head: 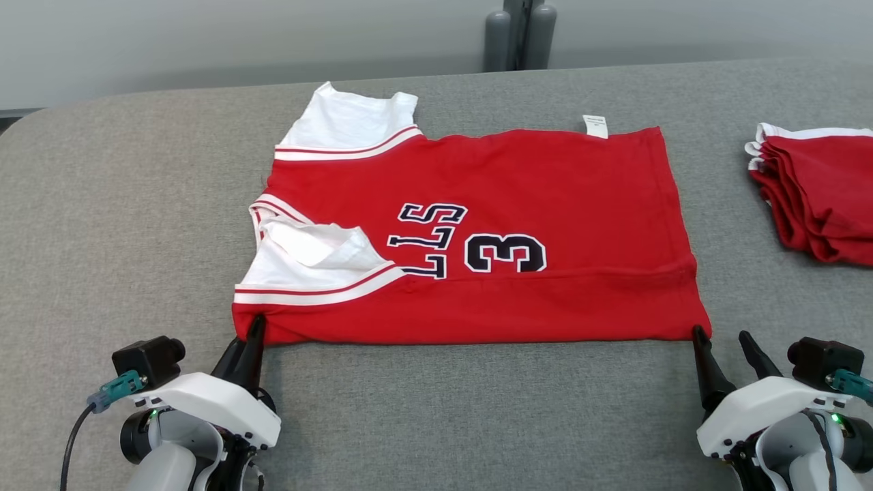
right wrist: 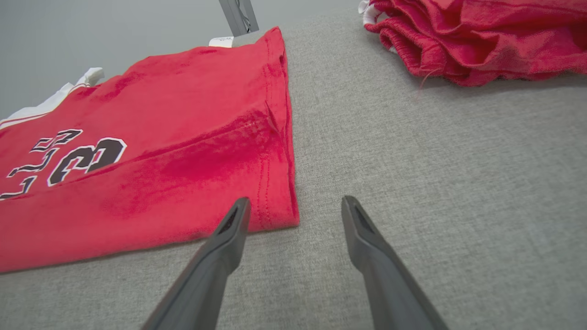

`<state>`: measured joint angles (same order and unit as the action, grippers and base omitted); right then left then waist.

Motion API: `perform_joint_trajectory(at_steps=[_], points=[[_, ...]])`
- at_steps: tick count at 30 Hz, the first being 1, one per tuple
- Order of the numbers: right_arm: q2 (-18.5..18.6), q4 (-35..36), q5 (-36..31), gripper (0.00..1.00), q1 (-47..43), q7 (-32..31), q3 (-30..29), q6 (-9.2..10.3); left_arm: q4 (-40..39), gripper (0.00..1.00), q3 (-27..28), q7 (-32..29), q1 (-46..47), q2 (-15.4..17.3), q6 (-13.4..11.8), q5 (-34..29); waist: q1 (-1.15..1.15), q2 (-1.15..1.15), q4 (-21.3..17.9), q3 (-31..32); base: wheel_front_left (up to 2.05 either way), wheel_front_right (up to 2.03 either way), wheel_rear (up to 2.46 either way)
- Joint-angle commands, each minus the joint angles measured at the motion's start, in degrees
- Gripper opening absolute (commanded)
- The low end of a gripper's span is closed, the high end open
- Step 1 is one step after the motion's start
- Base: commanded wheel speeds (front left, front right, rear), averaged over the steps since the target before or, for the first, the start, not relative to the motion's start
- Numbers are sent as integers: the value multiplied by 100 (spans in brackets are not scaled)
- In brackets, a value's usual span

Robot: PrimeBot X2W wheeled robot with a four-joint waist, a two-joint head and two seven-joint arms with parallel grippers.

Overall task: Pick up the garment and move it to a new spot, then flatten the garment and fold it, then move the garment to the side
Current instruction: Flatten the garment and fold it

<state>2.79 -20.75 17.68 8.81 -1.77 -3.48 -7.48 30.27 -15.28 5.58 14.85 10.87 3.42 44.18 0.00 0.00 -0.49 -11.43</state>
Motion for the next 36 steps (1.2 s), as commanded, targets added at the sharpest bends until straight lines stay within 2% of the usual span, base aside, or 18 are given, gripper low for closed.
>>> perform_joint_trajectory(at_steps=[1,11,12,13,14,17,18,27,36], points=[[27,-123,-10,100,117,5,-9,-3,-130,0,-4,3,-63,53,-50,-58,0,0,62,-3,0,0,0],[17,-1367,379,100,759,-52,212,-3,-824,0,-147,-134,-259,77,-245,-145,0,0,216,-7,0,0,0],[14,-1488,405,81,819,-22,250,-3,-860,0,-152,-144,-263,80,-251,-149,0,0,218,-6,0,0,0],[10,-1592,408,50,880,14,293,-3,-890,0,-158,-154,-263,84,-258,-150,0,0,218,-3,0,0,0],[9,-1689,423,43,930,54,330,-4,-920,0,-168,-156,-262,93,-271,-162,0,0,218,2,0,0,0],[3,-1841,570,3,1069,265,441,-3,-1006,0,-178,-151,-316,112,-304,-176,0,0,218,24,0,0,0],[19,-1870,595,0,1097,336,452,-3,-1033,0,-174,-145,-348,126,-308,-171,0,0,216,40,0,0,0],[31,-1625,625,0,864,694,319,-3,-1353,0,-182,-148,-748,233,-392,-135,0,0,223,245,0,0,0],[31,34,908,0,-318,96,142,-3,-2202,0,-271,-409,-1608,392,-627,-74,0,0,168,430,0,0,0]])
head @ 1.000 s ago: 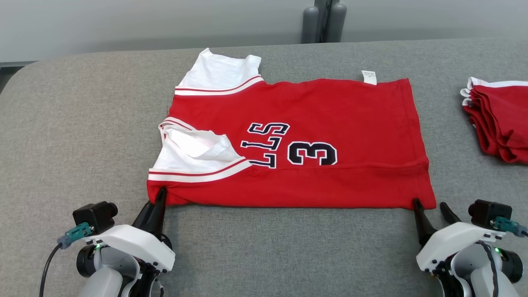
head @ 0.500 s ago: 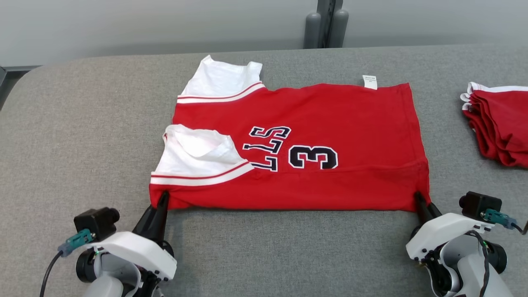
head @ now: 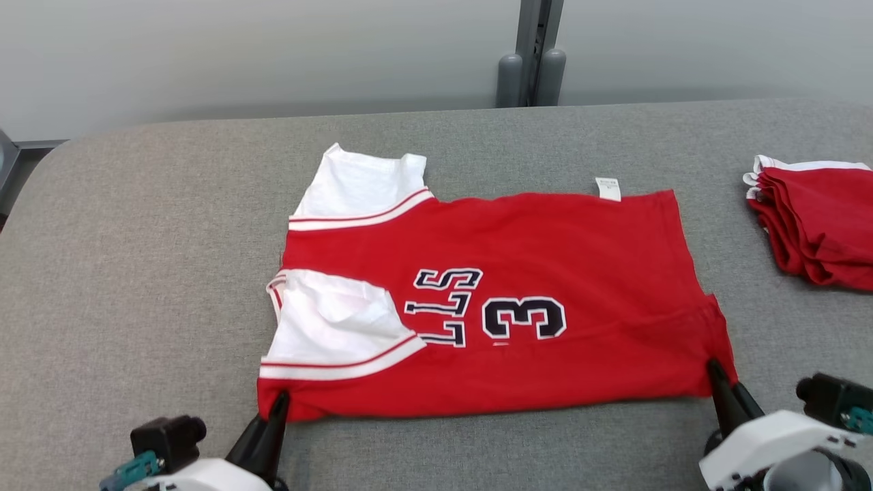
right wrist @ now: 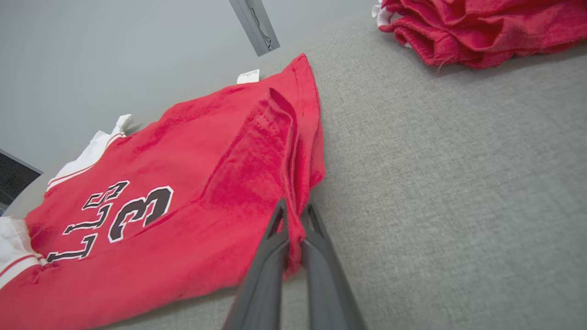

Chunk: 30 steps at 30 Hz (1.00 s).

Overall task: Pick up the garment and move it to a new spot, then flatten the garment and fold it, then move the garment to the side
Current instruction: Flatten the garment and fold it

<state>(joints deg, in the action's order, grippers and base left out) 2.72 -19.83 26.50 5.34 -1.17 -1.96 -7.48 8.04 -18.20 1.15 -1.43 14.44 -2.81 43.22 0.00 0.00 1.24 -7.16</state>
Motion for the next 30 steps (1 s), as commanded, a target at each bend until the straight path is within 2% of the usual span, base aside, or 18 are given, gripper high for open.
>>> perform_joint_trajectory(at_steps=[1,4,7,19,20,21,22,23,24,25,26,27,28,30], points=[[39,151,40,0,-138,-92,-49,-3,-94,0,8,-26,-94,87,-59,3,0,0,-13,9,0,0,0],[39,929,-7,0,-712,-522,-196,-2,-565,0,-36,-250,-504,229,-292,-62,0,0,-20,13,0,0,0],[38,1274,27,0,-1000,-768,-294,-2,-792,0,-48,-408,-707,262,-443,-18,0,0,-24,2,0,0,0],[39,1510,53,0,-1511,-1062,-446,-2,-964,0,-244,-864,-1007,379,-681,-12,0,0,-37,-2,0,0,0],[39,1466,77,16,-1520,-1086,-450,-2,-972,0,-247,-907,-1014,385,-696,4,0,0,-43,6,0,0,0],[37,1430,87,38,-1525,-1097,-435,-2,-986,0,-250,-915,-1023,394,-712,13,0,0,-48,15,0,0,0],[38,1407,90,52,-1518,-1075,-438,-2,-994,0,-251,-941,-1034,400,-727,24,0,0,-51,24,0,0,0],[39,1384,87,89,-1509,-1051,-445,-2,-998,0,-251,-957,-1047,408,-735,29,0,0,-53,33,0,0,0],[39,1348,79,100,-1505,-1047,-448,-2,-1004,0,-247,-967,-1057,422,-747,16,0,0,-56,43,0,0,0],[39,1313,64,100,-1504,-1023,-477,-2,-1010,0,-238,-984,-1067,428,-784,8,0,0,-58,51,0,0,0],[39,1287,35,100,-1501,-995,-499,-2,-1012,24,-232,-996,-1079,437,-804,3,0,0,-60,59,0,0,0],[34,1261,-1,100,-1503,-980,-503,-3,-1011,70,-232,-1029,-1095,463,-819,-3,0,0,-62,68,0,0,0],[31,1244,-1,100,-1503,-972,-524,-3,-1019,100,-230,-1052,-1113,486,-827,3,0,0,-66,76,0,0,0],[36,1233,-62,100,-1504,-930,-585,-3,-1056,100,-205,-1102,-1136,523,-836,51,0,0,-71,88,0,0,0]])
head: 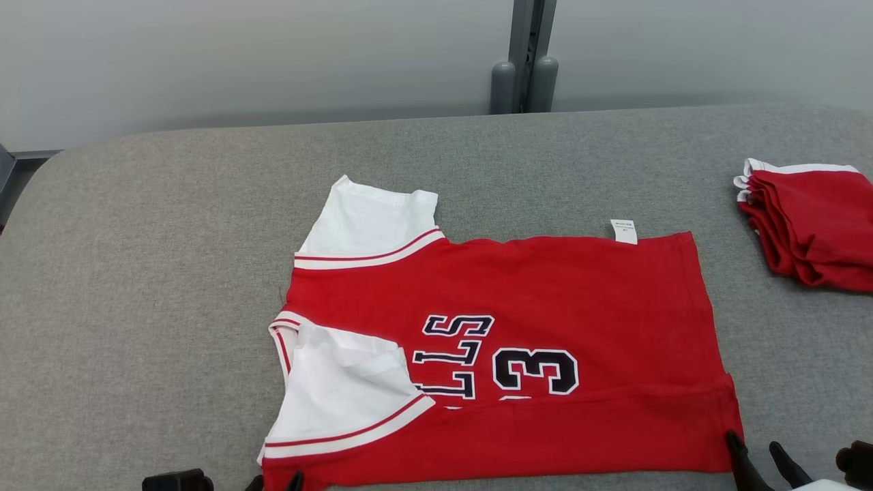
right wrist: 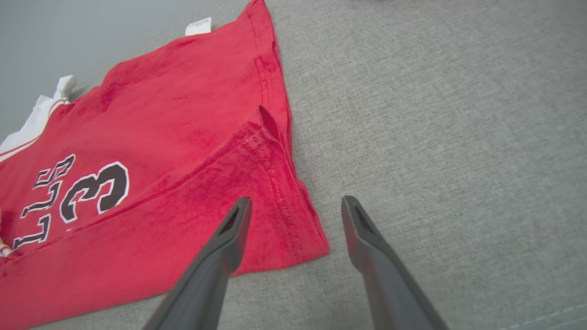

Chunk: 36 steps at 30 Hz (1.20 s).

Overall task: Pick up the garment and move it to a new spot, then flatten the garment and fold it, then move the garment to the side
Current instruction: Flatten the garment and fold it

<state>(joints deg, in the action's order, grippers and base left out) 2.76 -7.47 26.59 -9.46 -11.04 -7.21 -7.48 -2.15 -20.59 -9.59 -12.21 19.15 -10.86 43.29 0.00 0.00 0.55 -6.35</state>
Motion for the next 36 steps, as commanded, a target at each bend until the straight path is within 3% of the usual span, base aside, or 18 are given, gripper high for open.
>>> perform_joint_trajectory(at_steps=[1,9,16,30,36], points=[[31,2,-75,100,-18,82,-90,-3,-61,100,59,-9,-57,84,-62,19,0,0,-6,11,0,0,0],[30,90,-287,100,113,151,-359,-3,-230,100,136,79,369,516,-22,-422,0,0,-13,33,0,0,0],[28,432,-784,100,484,252,-486,-3,112,100,-37,-161,1702,666,336,-732,0,0,-135,-75,0,0,0],[28,587,-1127,100,1960,272,479,-3,2459,100,-230,-37,4823,102,889,-1055,0,0,-667,-1236,0,0,0],[28,529,-1114,100,2459,339,890,-3,3633,100,-336,-171,5925,18,979,-1227,0,0,-946,-1776,0,0,0]])
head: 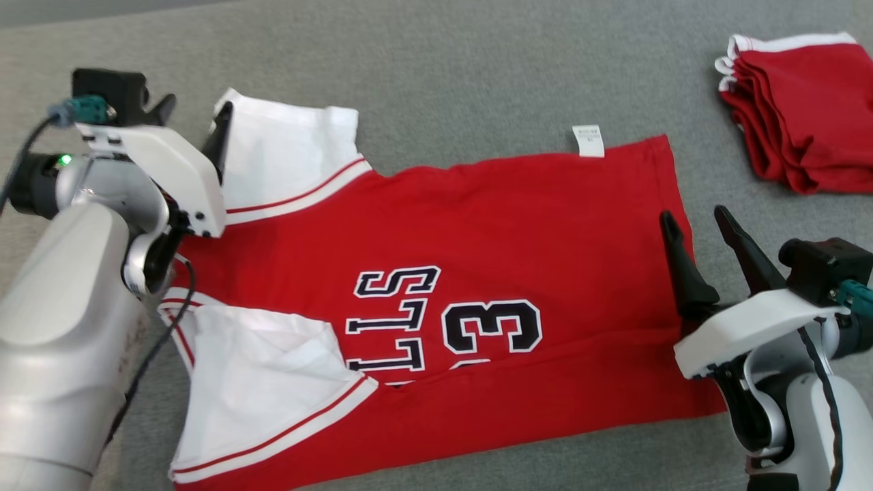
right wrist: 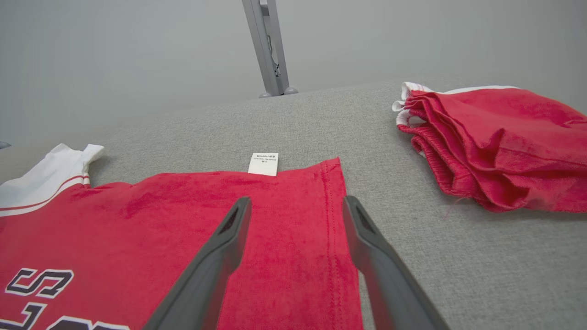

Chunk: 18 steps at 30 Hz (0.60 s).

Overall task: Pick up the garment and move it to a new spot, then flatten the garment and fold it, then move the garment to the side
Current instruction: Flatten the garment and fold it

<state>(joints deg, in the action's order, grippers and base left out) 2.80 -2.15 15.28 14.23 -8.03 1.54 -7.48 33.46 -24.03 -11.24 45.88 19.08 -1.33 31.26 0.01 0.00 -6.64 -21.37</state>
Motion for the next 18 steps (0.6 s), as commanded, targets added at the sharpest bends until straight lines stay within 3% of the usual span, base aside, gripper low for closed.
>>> perform_joint_trajectory(at_steps=[1,14,15,18], points=[[27,-12,30,100,157,63,64,-3,264,100,10,-28,264,28,39,-34,-1,0,-277,-347,0,0,0],[83,-145,186,100,437,305,324,-3,1906,100,-143,-84,1183,51,222,-162,-1,0,-603,-656,0,0,0],[83,-151,189,100,435,325,326,-2,1995,89,-154,-73,1206,54,239,-165,-1,0,-605,-655,0,0,0],[80,-170,226,100,420,382,332,-3,2195,23,-181,-20,1293,46,314,-163,-1,0,-592,-643,0,0,0]])
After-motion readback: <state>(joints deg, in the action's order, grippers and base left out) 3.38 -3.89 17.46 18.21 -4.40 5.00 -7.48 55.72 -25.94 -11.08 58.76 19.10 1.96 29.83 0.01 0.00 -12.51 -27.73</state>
